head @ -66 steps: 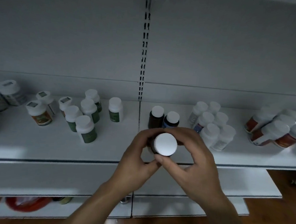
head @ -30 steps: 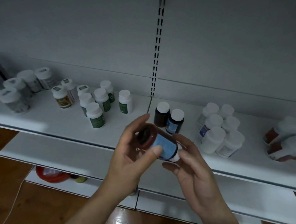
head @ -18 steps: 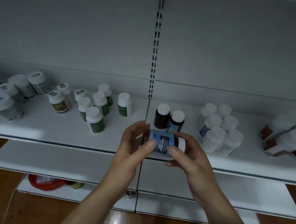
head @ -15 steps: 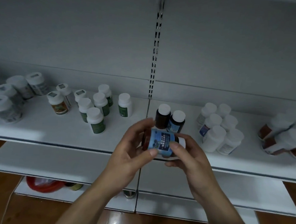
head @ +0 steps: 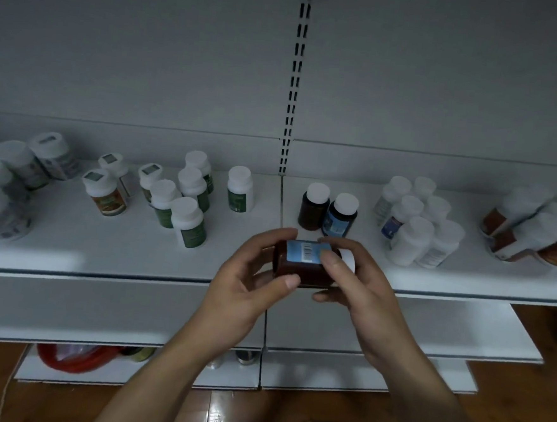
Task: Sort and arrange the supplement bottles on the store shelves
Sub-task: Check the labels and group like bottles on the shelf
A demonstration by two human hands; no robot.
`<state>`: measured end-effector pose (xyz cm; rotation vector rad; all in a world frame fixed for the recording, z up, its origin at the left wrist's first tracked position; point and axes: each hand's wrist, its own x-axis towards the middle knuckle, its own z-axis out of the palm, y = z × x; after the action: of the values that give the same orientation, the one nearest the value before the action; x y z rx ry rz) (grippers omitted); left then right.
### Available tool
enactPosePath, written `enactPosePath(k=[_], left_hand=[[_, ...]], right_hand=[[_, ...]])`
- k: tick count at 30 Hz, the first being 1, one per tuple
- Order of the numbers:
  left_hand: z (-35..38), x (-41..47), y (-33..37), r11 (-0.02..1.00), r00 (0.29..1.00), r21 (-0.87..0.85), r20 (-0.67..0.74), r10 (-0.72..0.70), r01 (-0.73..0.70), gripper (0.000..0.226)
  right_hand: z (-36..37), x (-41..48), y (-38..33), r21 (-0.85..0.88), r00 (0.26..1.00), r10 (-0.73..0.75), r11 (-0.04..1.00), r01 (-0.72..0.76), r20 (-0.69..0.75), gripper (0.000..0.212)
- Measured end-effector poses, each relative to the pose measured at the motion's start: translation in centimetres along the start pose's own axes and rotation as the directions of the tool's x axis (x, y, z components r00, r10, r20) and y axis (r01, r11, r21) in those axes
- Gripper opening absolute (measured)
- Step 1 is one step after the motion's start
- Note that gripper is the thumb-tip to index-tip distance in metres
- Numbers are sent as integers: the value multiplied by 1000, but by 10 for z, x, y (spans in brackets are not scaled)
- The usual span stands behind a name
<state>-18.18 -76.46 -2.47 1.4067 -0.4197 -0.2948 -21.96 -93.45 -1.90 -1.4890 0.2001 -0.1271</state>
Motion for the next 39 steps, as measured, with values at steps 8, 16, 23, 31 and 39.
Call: enactPosePath(k=[8, 16, 23, 31, 39], left_hand=[[15, 18, 4, 996, 987, 21, -142, -77, 81, 35], [23, 30, 2, 997, 987, 79, -163, -13, 26, 31], [24, 34, -3, 998, 995, 61, -99, -13, 19, 54], [26, 37, -3, 993, 974, 65, -210, -86, 102, 31], [27, 41, -4, 996, 975, 57, -217, -50, 64, 43]], right_hand=[[-14, 14, -11, 8, 996, -88, 996, 88, 22, 33], [-27, 27, -8, 21, 994, -58, 998, 57, 96, 45], [-31, 37, -8, 31, 999, 5, 1000, -6, 41, 32], [-31, 40, -6, 12, 993, -46, 999, 45, 106, 43], [-32, 43, -7, 56, 991, -14, 998, 6, 134, 47]])
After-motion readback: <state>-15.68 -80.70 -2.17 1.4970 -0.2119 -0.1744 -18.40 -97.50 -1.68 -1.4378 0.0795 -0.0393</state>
